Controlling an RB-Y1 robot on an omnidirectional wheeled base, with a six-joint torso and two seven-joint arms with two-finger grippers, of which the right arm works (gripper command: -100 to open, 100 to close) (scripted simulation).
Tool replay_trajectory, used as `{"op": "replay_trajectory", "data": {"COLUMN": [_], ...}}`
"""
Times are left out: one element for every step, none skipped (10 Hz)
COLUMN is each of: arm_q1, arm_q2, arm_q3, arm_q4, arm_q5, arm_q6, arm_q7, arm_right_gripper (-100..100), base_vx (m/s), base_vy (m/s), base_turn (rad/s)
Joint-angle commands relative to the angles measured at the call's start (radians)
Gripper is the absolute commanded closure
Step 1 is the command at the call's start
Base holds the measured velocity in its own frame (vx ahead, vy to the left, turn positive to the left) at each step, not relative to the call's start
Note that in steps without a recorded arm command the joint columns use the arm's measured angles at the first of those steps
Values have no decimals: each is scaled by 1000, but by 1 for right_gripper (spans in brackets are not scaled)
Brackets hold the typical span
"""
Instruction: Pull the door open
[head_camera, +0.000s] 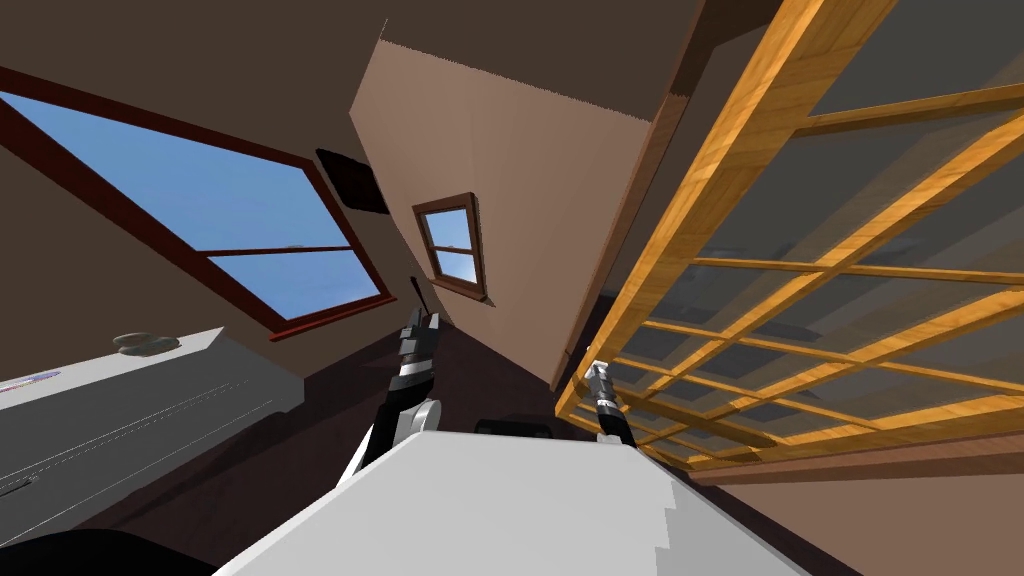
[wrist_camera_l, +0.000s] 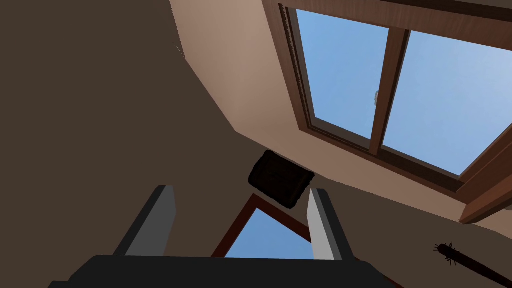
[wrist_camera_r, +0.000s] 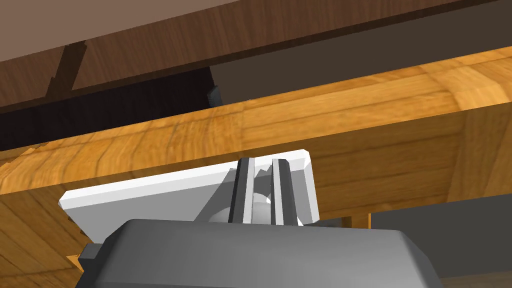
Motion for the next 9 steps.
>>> {"op": "replay_trajectory", "data": {"arm_q1": [-1, 3, 4, 4, 4, 5, 5, 5, 5], "arm_q2": [-5, -1, -1, -1, -1, -1, -1, -1, 0], "arm_q3": [-3, 11, 17, 24, 32, 41, 41, 51, 61], "arm_q4": [24, -11, -13, -16, -20, -23, -23, -28, -32], "arm_q5": [-18, -25, -34, -45, -57, -71, -71, -86, -102], "arm_q6": [-5, 0, 0, 0, 0, 0, 0, 0, 0], "arm_q7": [-50, -64, -86, -115, -145, -173, -182, -220, -247], "arm_right_gripper": [100, -100, -100, -100, -100, -100, -100, -100, -100], "base_vx": [-30, -43, -41, -54, -59, -64, -46, -42, -58], "base_vy": [-13, -7, -13, -11, -17, -25, -17, -19, -17], "base_turn": [76, 57, 21, 21, -10, 8, 10, 20, 28]}}
